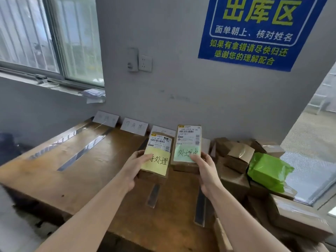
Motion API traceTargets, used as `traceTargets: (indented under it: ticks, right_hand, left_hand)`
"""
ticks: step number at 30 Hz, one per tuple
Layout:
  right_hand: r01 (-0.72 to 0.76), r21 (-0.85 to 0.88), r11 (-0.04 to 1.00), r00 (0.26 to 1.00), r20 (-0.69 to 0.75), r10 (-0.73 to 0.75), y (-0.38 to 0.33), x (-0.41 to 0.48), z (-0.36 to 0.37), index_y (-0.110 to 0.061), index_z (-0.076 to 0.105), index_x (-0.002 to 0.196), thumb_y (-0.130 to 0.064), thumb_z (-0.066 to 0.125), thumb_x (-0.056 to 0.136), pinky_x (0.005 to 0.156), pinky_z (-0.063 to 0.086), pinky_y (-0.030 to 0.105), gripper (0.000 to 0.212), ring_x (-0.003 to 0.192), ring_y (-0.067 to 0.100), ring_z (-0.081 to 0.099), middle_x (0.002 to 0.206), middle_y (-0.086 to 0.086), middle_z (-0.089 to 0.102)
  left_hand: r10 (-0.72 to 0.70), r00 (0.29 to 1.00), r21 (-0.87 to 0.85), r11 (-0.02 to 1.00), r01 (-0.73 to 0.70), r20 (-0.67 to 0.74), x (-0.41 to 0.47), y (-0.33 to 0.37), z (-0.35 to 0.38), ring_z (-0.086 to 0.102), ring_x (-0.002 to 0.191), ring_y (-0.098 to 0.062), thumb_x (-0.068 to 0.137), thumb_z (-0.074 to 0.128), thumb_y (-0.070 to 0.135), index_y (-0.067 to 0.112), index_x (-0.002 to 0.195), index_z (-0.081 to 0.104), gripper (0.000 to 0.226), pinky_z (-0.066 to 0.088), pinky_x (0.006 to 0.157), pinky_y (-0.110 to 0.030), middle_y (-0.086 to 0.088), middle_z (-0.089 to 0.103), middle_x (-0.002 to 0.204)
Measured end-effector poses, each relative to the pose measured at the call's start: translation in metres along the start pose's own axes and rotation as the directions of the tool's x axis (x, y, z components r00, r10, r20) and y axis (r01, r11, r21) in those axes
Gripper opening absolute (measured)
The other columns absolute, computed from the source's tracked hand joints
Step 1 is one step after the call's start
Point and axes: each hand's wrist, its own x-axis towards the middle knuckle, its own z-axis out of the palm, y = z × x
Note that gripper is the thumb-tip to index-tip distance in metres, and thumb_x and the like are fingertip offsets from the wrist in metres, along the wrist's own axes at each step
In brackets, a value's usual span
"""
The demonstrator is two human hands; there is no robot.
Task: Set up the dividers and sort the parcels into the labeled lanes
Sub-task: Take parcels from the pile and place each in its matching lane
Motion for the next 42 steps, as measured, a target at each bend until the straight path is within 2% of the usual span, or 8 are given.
traceTargets:
  ticks: [3, 5, 9, 14, 19, 23, 32, 42]
  right_hand:
    - [0.007, -0.007, 1.000, 1.000, -0.010, -0.007, 0.010, 0.003, 0.043, -0.022, 0.052, 0.133, -0.033, 0.075, 0.083, 0.107, 0.043, 0.054, 0.056, 0.111, 0.022, 0.066, 0.112, 0.002, 0.073]
    - [0.005, -0.039, 0.999, 1.000, 0.001, -0.005, 0.017, 0.005, 0.071, -0.023, 0.050, 0.137, -0.037, 0.074, 0.083, 0.106, 0.045, 0.051, 0.060, 0.109, 0.019, 0.067, 0.108, -0.001, 0.075]
    - [-0.005, -0.078, 0.997, 1.000, 0.024, 0.007, 0.027, 0.010, 0.121, -0.025, 0.044, 0.142, -0.035, 0.070, 0.089, 0.069, 0.056, 0.030, 0.060, 0.096, 0.018, 0.071, 0.105, 0.000, 0.074]
    - [-0.033, -0.073, 0.997, 0.999, 0.024, 0.035, 0.042, 0.022, 0.176, -0.023, 0.041, 0.146, -0.035, 0.071, 0.087, 0.100, 0.051, 0.047, 0.067, 0.106, 0.020, 0.068, 0.109, 0.002, 0.073]
    - [-0.049, -0.103, 0.994, 0.997, 0.051, 0.054, 0.047, 0.048, 0.213, -0.018, 0.038, 0.142, -0.023, 0.065, 0.093, 0.078, 0.058, 0.034, 0.056, 0.099, 0.017, 0.068, 0.114, 0.007, 0.069]
    - [-0.058, -0.122, 0.991, 0.998, 0.033, 0.062, 0.051, 0.083, 0.236, -0.014, 0.040, 0.132, -0.021, 0.064, 0.093, 0.066, 0.055, 0.027, 0.046, 0.094, 0.016, 0.066, 0.110, 0.007, 0.066]
    - [-0.118, -0.140, 0.983, 0.993, -0.009, 0.118, 0.057, 0.187, 0.270, -0.014, 0.043, 0.133, -0.027, 0.070, 0.089, 0.094, 0.055, 0.048, 0.053, 0.106, 0.022, 0.063, 0.118, 0.009, 0.065]
    - [-0.225, -0.129, 0.966, 0.974, -0.067, 0.218, 0.075, 0.260, 0.300, -0.016, 0.044, 0.136, -0.032, 0.073, 0.085, 0.095, 0.055, 0.048, 0.061, 0.105, 0.020, 0.065, 0.115, 0.006, 0.066]
  left_hand:
    - [-0.025, 1.000, -0.028, 0.999, 0.026, 0.012, 0.009, 0.010, -0.044, 0.067, 0.090, -0.029, 0.092, 0.061, 0.011, 0.018, 0.117, 0.058, 0.027, 0.056, 0.077, -0.043, -0.013, 0.074, 0.094]
    - [-0.026, 0.999, -0.032, 0.999, 0.026, 0.020, 0.015, 0.017, -0.074, 0.067, 0.094, -0.031, 0.090, 0.061, 0.009, 0.019, 0.119, 0.060, 0.031, 0.056, 0.072, -0.041, -0.013, 0.075, 0.098]
    - [0.000, 0.999, -0.073, 0.997, 0.003, 0.034, 0.023, 0.031, -0.121, 0.070, 0.089, -0.029, 0.092, 0.059, 0.006, 0.016, 0.122, 0.060, 0.031, 0.058, 0.073, -0.042, -0.014, 0.075, 0.102]
    - [0.004, 0.999, -0.143, 0.990, 0.001, 0.033, 0.043, 0.038, -0.176, 0.070, 0.098, -0.031, 0.090, 0.062, 0.008, 0.018, 0.137, 0.051, 0.049, 0.056, 0.085, -0.047, -0.014, 0.073, 0.111]
    - [-0.003, 1.000, -0.214, 0.977, -0.003, -0.025, 0.070, 0.045, -0.206, 0.070, 0.094, -0.025, 0.090, 0.064, 0.010, 0.020, 0.130, 0.055, 0.042, 0.059, 0.067, -0.037, -0.012, 0.071, 0.110]
    - [-0.039, 0.998, -0.168, 0.985, 0.031, -0.039, 0.104, 0.052, -0.219, 0.067, 0.100, -0.027, 0.092, 0.065, 0.014, 0.025, 0.122, 0.058, 0.033, 0.059, 0.079, -0.049, -0.013, 0.070, 0.111]
    - [-0.131, 0.989, -0.060, 0.990, 0.127, -0.071, 0.216, 0.059, -0.235, 0.066, 0.101, -0.028, 0.088, 0.071, 0.017, 0.015, 0.124, 0.047, 0.043, 0.060, 0.074, -0.045, -0.018, 0.067, 0.113]
    - [-0.231, 0.949, -0.059, 0.973, 0.223, -0.216, 0.319, 0.045, -0.241, 0.063, 0.096, -0.026, 0.091, 0.067, 0.013, 0.010, 0.117, 0.052, 0.031, 0.056, 0.074, -0.044, -0.019, 0.064, 0.115]
